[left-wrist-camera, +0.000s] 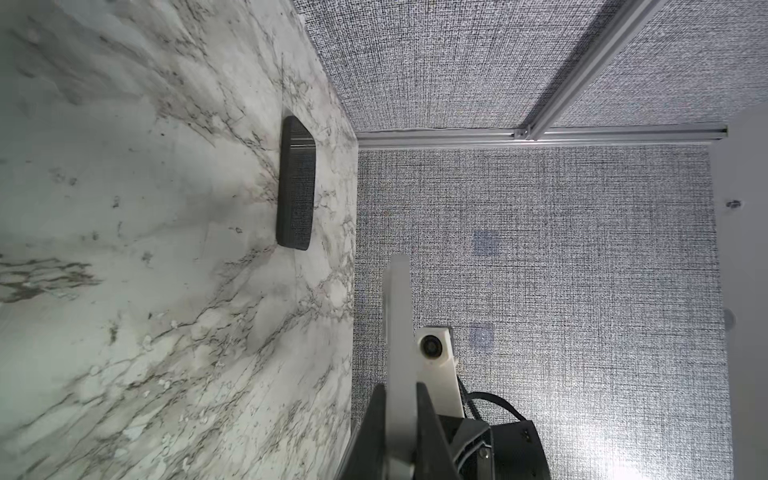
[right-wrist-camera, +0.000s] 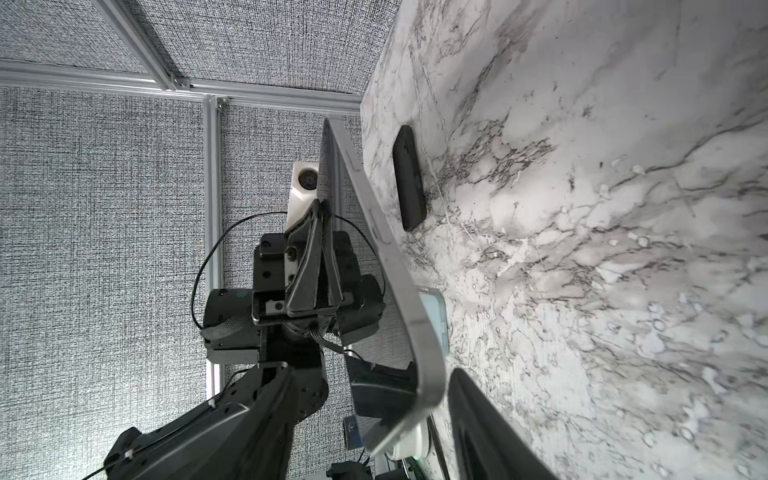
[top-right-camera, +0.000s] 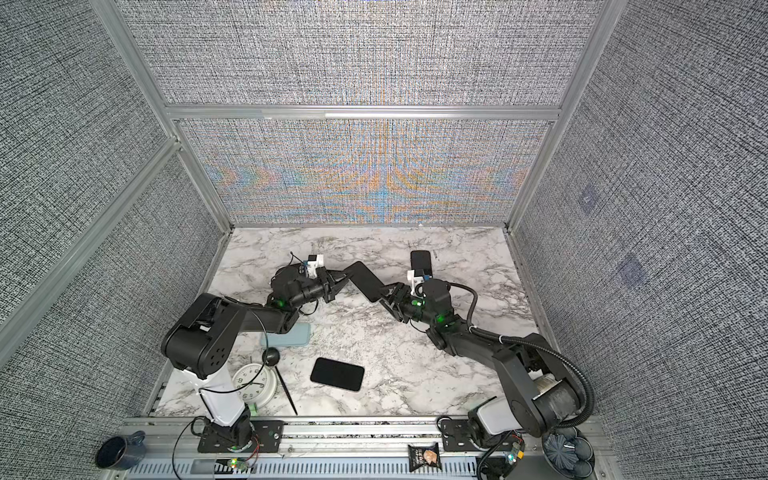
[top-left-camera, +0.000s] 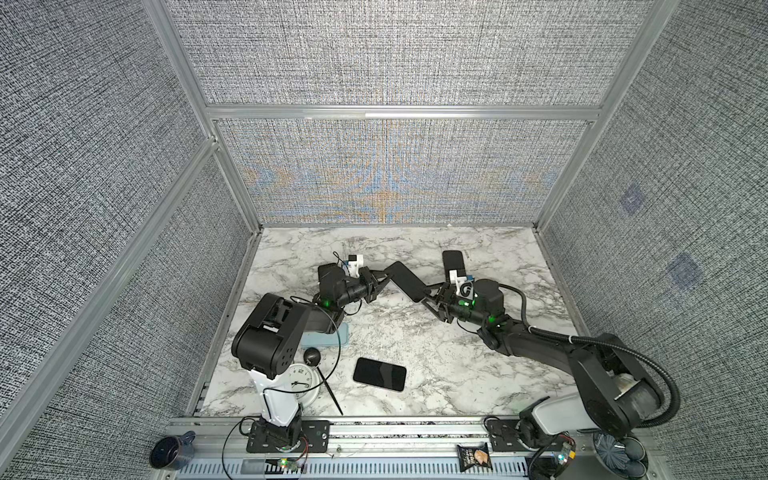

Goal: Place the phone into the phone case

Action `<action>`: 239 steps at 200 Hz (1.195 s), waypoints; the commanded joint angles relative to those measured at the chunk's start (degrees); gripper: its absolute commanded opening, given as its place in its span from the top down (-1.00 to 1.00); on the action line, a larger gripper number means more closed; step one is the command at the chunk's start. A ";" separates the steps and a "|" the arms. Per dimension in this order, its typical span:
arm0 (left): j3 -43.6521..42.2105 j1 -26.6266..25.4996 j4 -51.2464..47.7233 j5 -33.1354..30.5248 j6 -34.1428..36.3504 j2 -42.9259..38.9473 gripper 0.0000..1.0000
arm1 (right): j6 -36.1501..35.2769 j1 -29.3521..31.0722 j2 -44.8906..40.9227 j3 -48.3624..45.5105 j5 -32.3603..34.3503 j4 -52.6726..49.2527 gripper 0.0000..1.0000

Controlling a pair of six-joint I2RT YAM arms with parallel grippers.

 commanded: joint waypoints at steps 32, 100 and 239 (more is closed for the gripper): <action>-0.36 -0.24 5.96 -0.27 -1.34 -0.30 1.00 | 2.10 -0.78 1.96 0.56 0.47 6.51 0.22; -1.62 -0.49 6.07 -0.44 -0.21 -0.40 1.00 | 4.01 -1.07 4.08 0.78 0.14 9.31 0.68; 11.75 7.69 -73.36 -18.25 44.61 -20.18 -0.30 | -1.62 -1.56 8.87 5.41 -5.40 -1.95 0.86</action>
